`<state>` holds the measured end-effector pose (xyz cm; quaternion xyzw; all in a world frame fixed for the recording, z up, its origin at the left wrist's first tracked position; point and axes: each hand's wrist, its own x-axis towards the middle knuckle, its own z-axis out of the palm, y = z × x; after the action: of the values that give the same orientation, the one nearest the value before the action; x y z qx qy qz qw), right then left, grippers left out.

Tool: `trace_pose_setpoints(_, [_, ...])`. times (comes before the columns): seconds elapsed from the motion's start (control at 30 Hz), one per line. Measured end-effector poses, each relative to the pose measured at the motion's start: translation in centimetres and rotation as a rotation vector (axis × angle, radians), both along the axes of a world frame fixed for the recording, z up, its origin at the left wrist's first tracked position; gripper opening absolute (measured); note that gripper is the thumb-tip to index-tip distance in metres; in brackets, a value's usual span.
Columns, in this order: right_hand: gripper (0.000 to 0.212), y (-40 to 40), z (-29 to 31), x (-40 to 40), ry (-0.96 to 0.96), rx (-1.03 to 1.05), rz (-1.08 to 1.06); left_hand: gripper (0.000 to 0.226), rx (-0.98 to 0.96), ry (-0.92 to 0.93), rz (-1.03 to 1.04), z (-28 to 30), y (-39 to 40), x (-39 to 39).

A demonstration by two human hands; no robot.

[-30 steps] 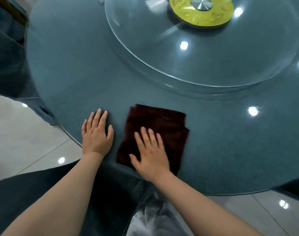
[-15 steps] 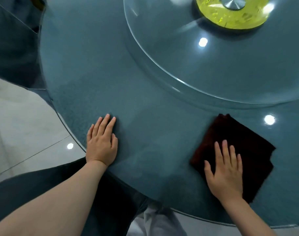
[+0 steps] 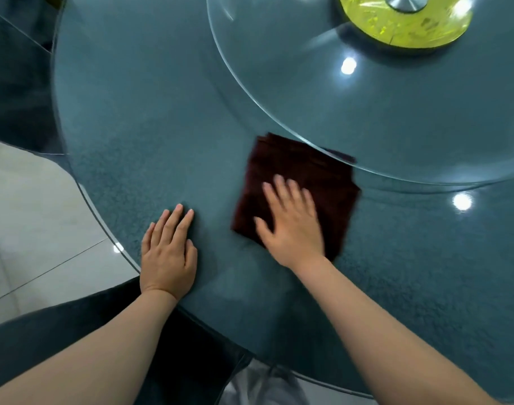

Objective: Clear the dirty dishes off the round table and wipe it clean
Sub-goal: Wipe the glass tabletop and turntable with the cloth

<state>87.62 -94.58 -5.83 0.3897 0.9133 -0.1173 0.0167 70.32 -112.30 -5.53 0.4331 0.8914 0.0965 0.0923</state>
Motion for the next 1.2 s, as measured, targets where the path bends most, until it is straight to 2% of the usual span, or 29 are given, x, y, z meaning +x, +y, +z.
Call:
trace_pose_setpoints(0.1, [0.072,-0.3,-0.3,11.6,-0.075,0.042,-0.285,0.059,0.002,-0.009,0.000,0.0,0.1,-0.1])
trace_pose_setpoints(0.17, [0.074,-0.8,0.6,18.6,-0.145,-0.003,-0.493,0.059,-0.004,-0.009,-0.003,-0.1,0.1,0.0])
trace_pose_setpoints(0.27, [0.078,-0.2,1.5,20.9,-0.201,-0.057,-0.629,0.059,-0.005,-0.008,-0.001,-0.1,0.0,-0.1])
trace_pose_setpoints(0.4, [0.080,3.8,1.4,11.9,-0.137,-0.018,-0.589,0.058,-0.006,-0.002,-0.005,-0.2,0.0,-0.1])
trace_pose_setpoints(0.6, [0.075,8.4,0.9,-10.8,-0.064,-0.038,-0.280,0.058,-0.022,0.004,-0.020,-0.2,-0.1,-0.3])
trace_pose_setpoints(0.7, [0.074,7.5,1.0,-15.0,-0.085,-0.058,-0.112,0.058,-0.032,-0.001,-0.032,-0.2,-0.2,-0.4])
trace_pose_setpoints(0.8, [0.072,7.3,0.6,-10.4,-0.050,-0.023,-0.073,0.058,-0.019,-0.010,-0.032,-0.2,-0.4,-0.4])
trace_pose_setpoints(0.93, [0.073,4.1,0.3,0.5,-0.068,0.004,-0.242,0.060,0.016,-0.025,-0.033,-0.3,-0.2,-0.2])
trace_pose_setpoints(1.07, [0.074,-3.0,0.6,12.2,-0.123,0.000,-0.439,0.062,0.025,-0.048,-0.038,-0.3,-0.4,-0.2])
trace_pose_setpoints(1.2, [0.077,-9.7,0.4,17.5,-0.194,-0.013,-0.558,0.069,0.052,-0.133,-0.040,0.5,-0.7,-0.3])
